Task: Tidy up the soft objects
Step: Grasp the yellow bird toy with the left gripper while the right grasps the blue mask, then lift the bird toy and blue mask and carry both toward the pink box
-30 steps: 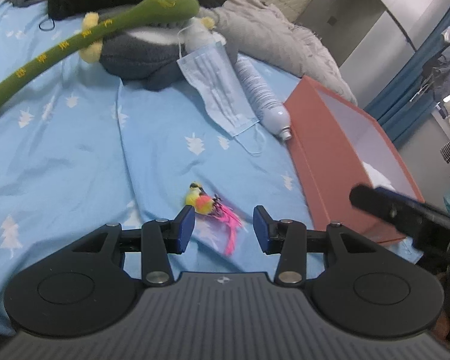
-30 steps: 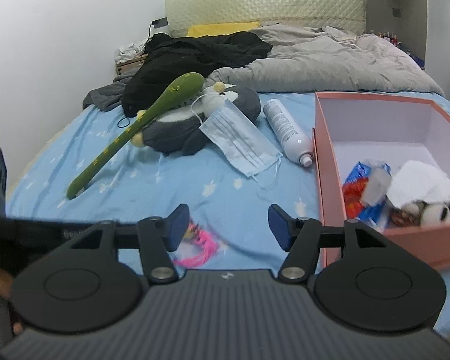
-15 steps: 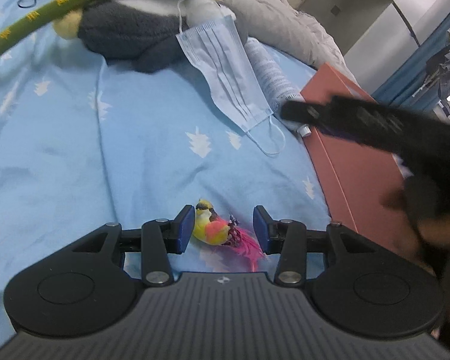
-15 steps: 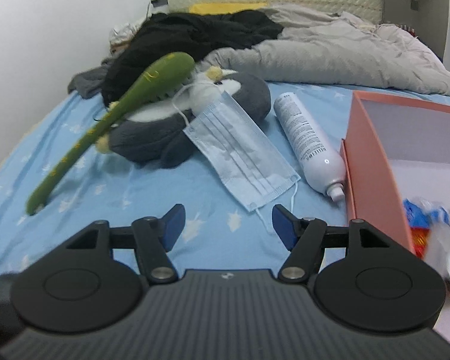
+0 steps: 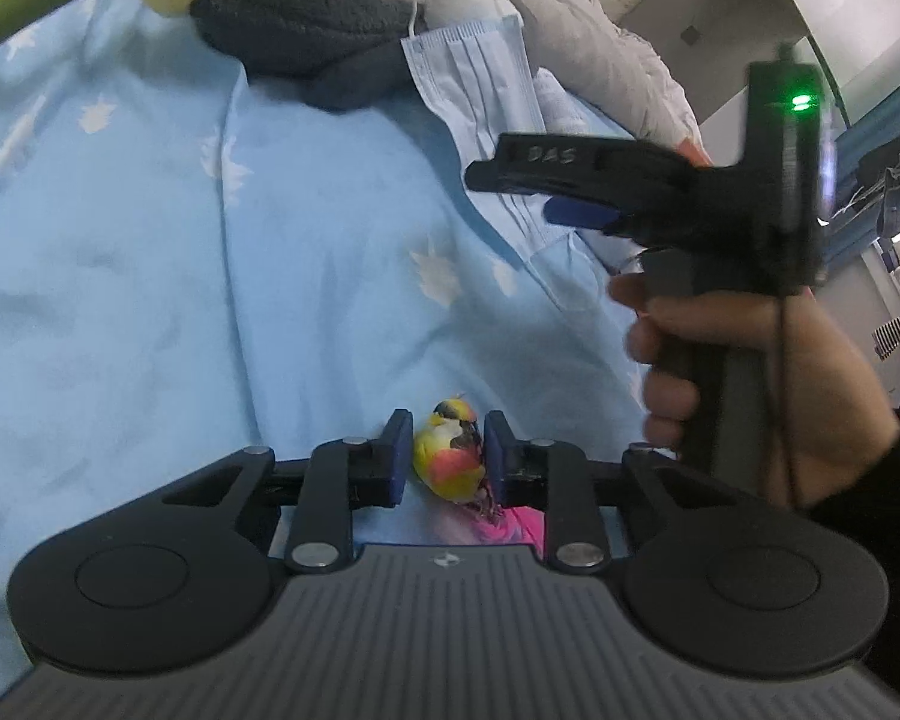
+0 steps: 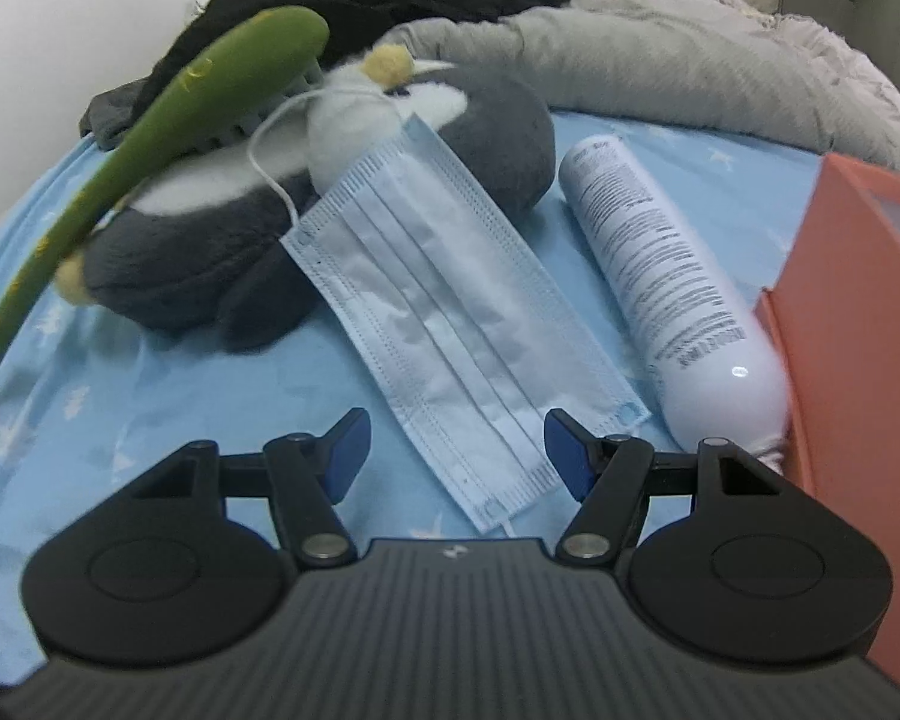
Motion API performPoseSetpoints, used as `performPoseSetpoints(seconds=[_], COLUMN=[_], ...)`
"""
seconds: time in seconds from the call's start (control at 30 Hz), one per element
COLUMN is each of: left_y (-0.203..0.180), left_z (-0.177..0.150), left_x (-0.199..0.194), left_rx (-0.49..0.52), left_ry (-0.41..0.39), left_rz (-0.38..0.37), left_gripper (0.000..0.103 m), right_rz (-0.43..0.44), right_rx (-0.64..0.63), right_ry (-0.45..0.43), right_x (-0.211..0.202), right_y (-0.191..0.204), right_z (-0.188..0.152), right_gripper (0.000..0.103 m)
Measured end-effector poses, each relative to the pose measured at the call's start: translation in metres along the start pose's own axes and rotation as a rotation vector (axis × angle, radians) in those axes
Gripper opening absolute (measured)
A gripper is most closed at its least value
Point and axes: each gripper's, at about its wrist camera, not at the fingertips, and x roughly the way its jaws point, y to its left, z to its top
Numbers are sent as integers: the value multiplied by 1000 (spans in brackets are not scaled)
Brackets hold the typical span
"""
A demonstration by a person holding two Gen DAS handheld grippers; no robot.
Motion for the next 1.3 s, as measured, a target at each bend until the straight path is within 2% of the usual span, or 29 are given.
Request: performPoseSetpoints(seconds=[0.33,0.43,0.5,0.53,0.6,0.67,0.77,0.93,1.3], left_y=[13,14,15,16,15,13,9,4,-4], left_z=[27,28,28,28,28,26,24,20,7], left_x=[-8,-11,-15,-17,-18,-25,-32,-45,-68], left_rx=[-5,-13,-17,-17,-13,1,18,26,61], left_ry=[-54,-59,-64,-66,-73,-86,-104,-123,-132], left_rz=[-2,-1,-1,0,7,12,25,38,57], left_gripper=[29,29,29,29,29,29,29,29,29], right_rz=[0,-13,1,2,-3,3,-18,5,17], right_rx=[-4,-24,-7,4,19,25,-8,24,50], right_ry=[-8,-11,-11,-10,-5,8,16,16,33], right_x=[37,39,38,38,37,36,29,4,-74], right_y=[9,12,10,9,7,7,15,19,29], right_z=[4,3,2,3,4,6,2,-11,-59], right_gripper=[68,60,44,40,20,6,6,5,5])
